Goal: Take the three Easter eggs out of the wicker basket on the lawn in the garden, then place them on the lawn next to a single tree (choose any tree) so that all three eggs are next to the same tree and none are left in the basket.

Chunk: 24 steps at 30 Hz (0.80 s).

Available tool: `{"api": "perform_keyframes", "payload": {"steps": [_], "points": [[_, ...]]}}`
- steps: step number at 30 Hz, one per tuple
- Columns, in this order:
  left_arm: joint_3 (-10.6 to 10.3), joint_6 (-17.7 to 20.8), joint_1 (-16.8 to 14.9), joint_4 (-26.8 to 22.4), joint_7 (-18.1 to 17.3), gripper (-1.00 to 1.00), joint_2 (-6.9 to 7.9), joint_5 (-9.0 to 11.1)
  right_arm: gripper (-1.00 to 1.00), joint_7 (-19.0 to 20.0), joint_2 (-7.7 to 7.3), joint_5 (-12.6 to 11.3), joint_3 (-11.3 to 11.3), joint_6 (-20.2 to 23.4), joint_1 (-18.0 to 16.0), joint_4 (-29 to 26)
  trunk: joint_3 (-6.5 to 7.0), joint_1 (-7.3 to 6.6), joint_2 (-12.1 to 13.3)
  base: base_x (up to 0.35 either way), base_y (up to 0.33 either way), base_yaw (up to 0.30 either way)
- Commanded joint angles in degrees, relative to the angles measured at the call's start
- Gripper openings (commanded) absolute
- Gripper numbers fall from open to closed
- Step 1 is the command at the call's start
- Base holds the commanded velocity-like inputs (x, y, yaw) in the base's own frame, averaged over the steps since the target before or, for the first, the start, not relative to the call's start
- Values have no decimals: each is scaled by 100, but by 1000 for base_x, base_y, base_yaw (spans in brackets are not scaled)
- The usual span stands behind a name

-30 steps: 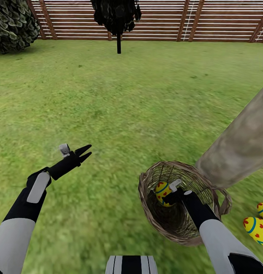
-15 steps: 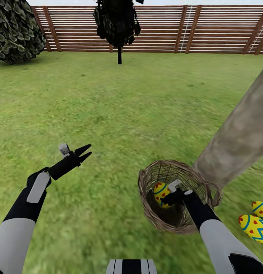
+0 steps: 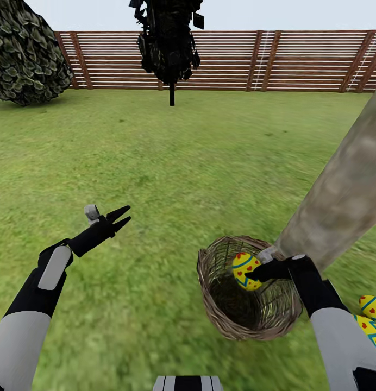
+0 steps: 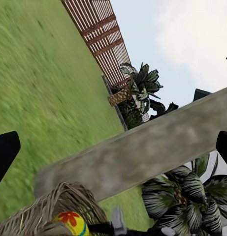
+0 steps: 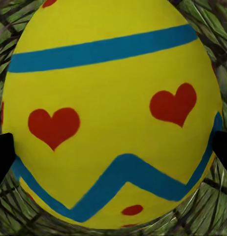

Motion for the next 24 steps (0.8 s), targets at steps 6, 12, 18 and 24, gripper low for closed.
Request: {"api": "perform_keyframes", "payload": {"steps": [6, 12, 18, 24], "points": [[-5, -33, 51, 10, -70, 100, -65, 42, -100, 1234, -298, 44, -74, 255, -5, -133, 84, -11, 4, 0, 0, 0], [8, -97, 100, 5, -142, 100, -136, 73, -100, 1152, -230, -7, 57, 286, -8, -46, 128, -16, 7, 0, 0, 0], [8, -75, 103, -16, -89, 100, -138, 42, -100, 1125, -230, -13, 66, 295, -8, -59, 261, -32, 15, 0, 0, 0], [5, 9, 45, -64, -75, 100, -105, 7, -100, 1137, -255, -410, 63, 296, -8, -70, 394, -47, 23, -109, 0, 0]]}}
